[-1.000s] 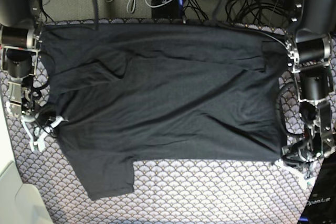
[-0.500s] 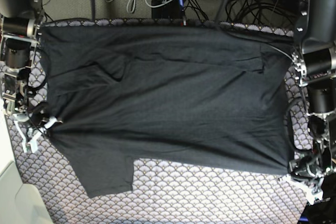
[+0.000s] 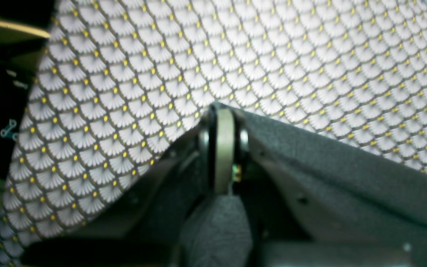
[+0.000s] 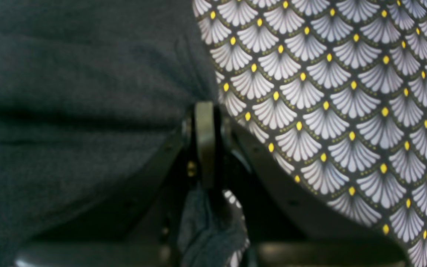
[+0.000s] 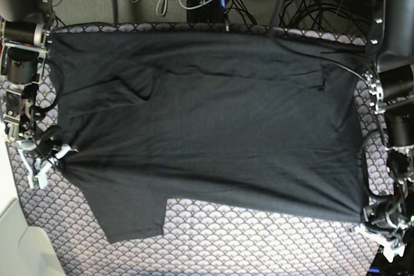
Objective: Fold the T-shirt properly
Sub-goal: 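Lift the grasped hem corners with both grippers, then carry the hem with both grippers over onto the shoulder edge, then lower the hem onto the shirt and open both grippers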
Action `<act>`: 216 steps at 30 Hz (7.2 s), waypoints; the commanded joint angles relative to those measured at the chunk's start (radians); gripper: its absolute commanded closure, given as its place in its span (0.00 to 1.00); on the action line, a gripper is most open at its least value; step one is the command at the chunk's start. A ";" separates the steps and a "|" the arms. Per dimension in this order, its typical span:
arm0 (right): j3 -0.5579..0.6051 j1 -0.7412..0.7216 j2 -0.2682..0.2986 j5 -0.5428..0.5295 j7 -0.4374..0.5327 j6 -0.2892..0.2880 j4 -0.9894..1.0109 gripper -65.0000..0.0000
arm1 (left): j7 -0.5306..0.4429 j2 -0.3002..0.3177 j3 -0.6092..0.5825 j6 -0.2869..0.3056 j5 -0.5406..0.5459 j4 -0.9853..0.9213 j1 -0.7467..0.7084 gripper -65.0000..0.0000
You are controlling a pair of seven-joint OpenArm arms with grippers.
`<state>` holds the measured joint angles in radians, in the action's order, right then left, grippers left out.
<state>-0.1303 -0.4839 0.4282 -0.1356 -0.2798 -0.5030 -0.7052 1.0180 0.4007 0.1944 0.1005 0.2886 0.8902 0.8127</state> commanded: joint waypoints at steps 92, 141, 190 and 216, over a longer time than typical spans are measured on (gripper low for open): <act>-0.328 0.466 0.021 -0.011 -0.006 -0.195 -0.554 1.00 | 0.126 0.094 0.213 0.439 0.004 0.315 -0.439 0.99; -0.417 0.784 0.022 -0.009 -0.005 -0.195 -0.709 1.00 | 0.209 0.114 0.222 0.554 0.004 0.317 -0.539 0.99; -0.411 0.795 0.014 -0.005 -0.143 -0.195 -0.723 0.56 | 0.207 0.119 0.181 0.598 0.002 0.324 -0.566 0.16; -0.493 0.577 0.014 -0.005 -0.143 -0.195 -0.710 0.46 | 0.150 0.117 0.182 0.598 -0.004 0.315 -0.554 0.16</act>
<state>-0.6163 0.1040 0.4210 -0.1253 -0.4477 -0.6914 -1.4010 1.1748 0.4973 0.3702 0.6998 0.2806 1.1938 0.2440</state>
